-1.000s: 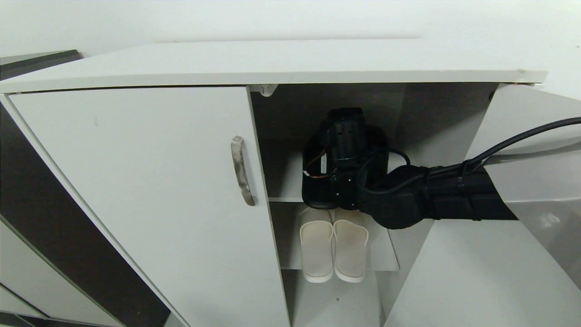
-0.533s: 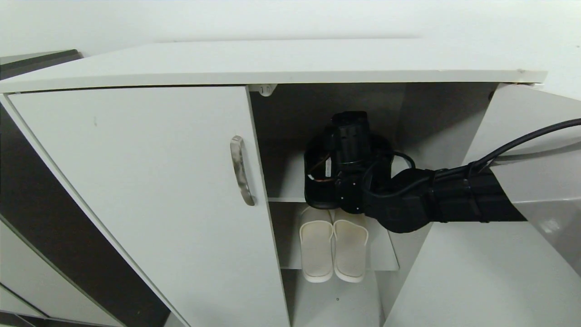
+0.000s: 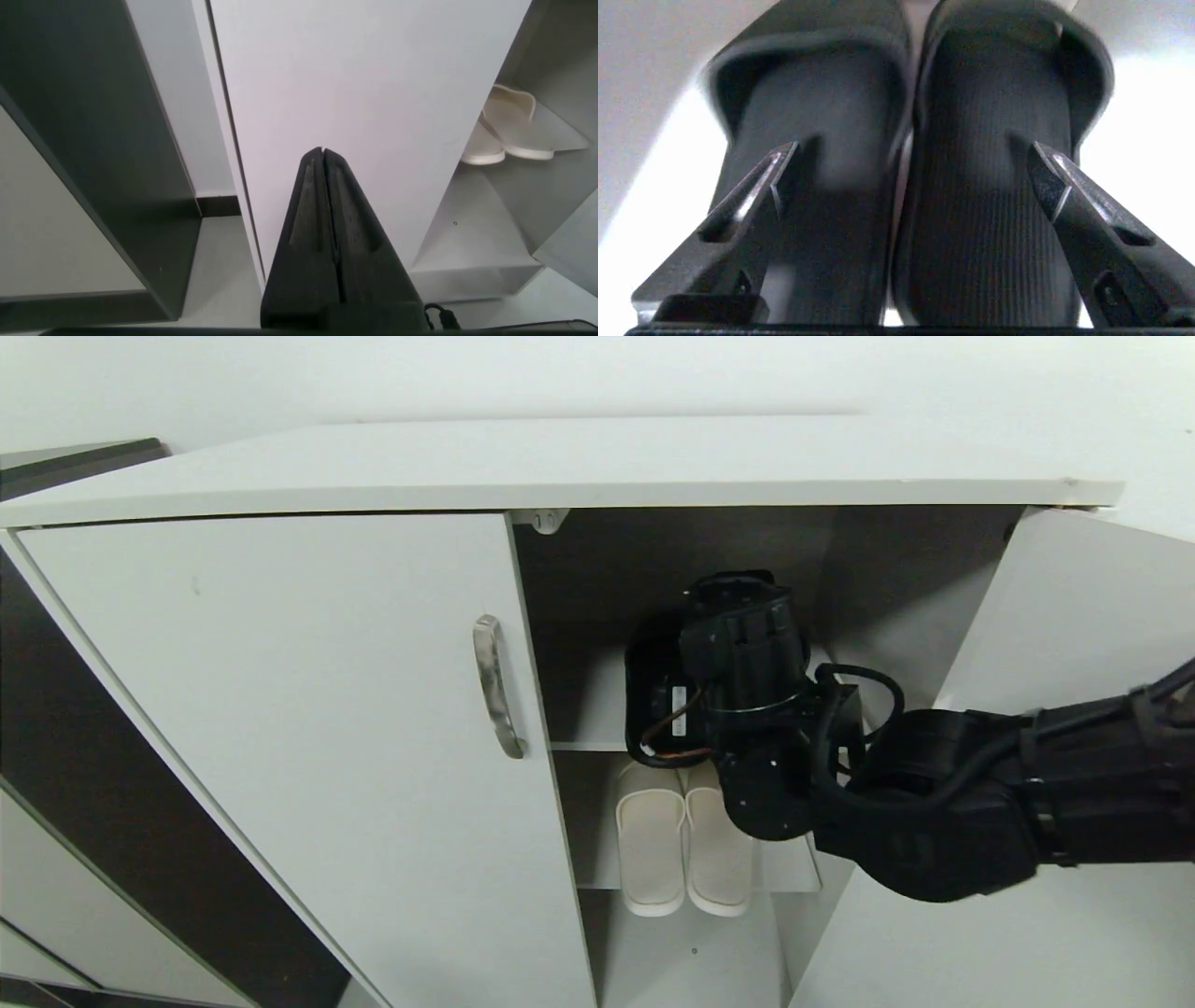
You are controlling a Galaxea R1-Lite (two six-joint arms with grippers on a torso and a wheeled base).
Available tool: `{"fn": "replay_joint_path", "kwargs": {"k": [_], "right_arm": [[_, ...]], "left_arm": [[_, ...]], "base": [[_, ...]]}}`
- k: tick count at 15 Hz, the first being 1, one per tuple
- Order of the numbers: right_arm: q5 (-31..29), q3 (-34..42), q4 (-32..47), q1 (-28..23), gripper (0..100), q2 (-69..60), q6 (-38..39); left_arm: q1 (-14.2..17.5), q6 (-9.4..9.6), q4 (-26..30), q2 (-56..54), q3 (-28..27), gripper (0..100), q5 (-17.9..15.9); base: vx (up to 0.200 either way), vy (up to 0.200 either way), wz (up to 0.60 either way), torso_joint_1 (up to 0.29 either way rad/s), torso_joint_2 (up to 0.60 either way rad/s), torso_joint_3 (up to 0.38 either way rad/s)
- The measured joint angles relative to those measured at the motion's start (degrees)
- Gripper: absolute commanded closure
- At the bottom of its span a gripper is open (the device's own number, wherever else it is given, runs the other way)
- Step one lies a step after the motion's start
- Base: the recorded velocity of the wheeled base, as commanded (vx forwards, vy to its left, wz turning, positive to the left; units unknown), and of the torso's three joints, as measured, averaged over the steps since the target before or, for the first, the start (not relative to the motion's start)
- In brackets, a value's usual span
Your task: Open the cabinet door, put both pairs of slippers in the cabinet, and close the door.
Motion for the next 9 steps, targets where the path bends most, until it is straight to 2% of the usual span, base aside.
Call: {"fn": "replay_joint_path", "kwargs": {"k": [1, 2, 6, 9], "right_arm": [[0.1, 2.4, 0.0, 1.2, 0, -1.8, 0.7], [0.2, 4.9, 0.0, 2.5, 100, -3.6, 1.3], [0.7, 15.6, -5.5, 6.7, 100, -10.2, 1.6], [0.7, 17.8, -7.0, 7.6, 100, -11.8, 0.6]], "left_arm": [[0.0, 0.00, 0.0, 0.0, 0.0, 100, 0.0], [0.0, 0.00, 0.0, 0.0, 0.0, 100, 0.0], [0.0, -0.02, 0.0, 0.0, 0.0, 100, 0.0], [0.0, 0.00, 0.0, 0.0, 0.0, 100, 0.0]], "base": [[0.000, 0.000, 0.00, 0.000, 0.00, 0.000], [0.000, 0.000, 0.00, 0.000, 0.00, 0.000], [0.000, 0.000, 0.00, 0.000, 0.00, 0.000], [0.000, 0.000, 0.00, 0.000, 0.00, 0.000]]}}
